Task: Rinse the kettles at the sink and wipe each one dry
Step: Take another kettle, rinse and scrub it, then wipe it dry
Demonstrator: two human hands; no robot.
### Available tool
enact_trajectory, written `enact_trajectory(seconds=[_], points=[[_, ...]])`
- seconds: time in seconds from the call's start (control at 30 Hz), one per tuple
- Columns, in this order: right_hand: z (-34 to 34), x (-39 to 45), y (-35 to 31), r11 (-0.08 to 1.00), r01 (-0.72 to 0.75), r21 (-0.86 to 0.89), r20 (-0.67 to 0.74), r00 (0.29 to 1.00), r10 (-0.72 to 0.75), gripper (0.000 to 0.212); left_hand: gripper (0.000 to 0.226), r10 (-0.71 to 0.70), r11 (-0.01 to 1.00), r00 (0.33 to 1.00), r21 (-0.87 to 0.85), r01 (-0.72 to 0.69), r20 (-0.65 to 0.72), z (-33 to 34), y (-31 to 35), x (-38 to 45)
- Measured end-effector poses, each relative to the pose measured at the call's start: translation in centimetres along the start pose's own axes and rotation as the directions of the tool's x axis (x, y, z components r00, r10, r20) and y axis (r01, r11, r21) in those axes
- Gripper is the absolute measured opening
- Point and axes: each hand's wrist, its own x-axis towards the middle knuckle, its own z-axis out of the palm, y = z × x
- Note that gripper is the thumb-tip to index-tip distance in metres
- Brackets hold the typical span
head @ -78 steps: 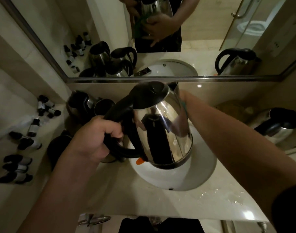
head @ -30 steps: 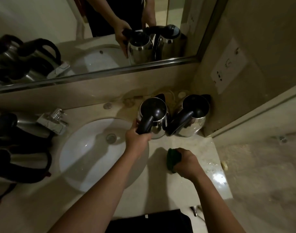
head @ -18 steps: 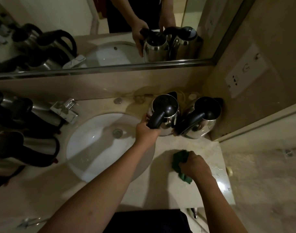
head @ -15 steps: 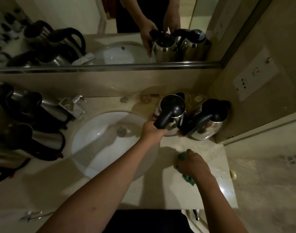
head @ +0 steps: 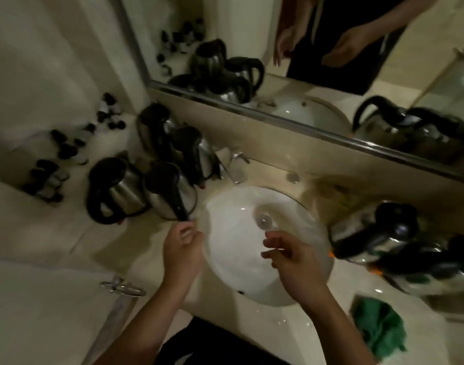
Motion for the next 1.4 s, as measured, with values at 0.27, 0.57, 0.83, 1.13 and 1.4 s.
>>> enact_trajectory(seconds=[0.27,0.57,0.83,1.13,1.4], points=[[9.9,2.1,-5.5,0.996,0.039,0.077,0.042,0.998,-0.042,0.037,0.034,-0.214,0.975,0.967,0.093,0.202,0.140,-1.9,-0.3,9.7],[12.1,3.0,-4.8,0.999,-0.044,0.011,0.007,0.999,0.044,0.029,0.033,-0.138,0.931,0.960,-0.298,0.209,0.244,-2.8,-1.6,8.1],[10.9,6.6,-4.2,0.990,-0.068,-0.124,-0.122,0.991,0.053,0.033,0.042,-0.097,0.943,0.915,-0.259,0.210,0.392,-6.5,-1.2,6.5],[8.8,19.4,-9.9,0.980,0.012,-0.200,-0.218,0.974,-0.056,0.018,0.050,-0.108,0.902,0.808,-0.285,0.325,0.580,-3.0,-3.5,8.6],[8.2,30.8,-6.3,0.937,-0.142,-0.320,-0.115,0.987,0.110,0.025,0.049,-0.255,0.953,0.823,-0.014,0.304,0.507,1.3,-5.2,12.4]])
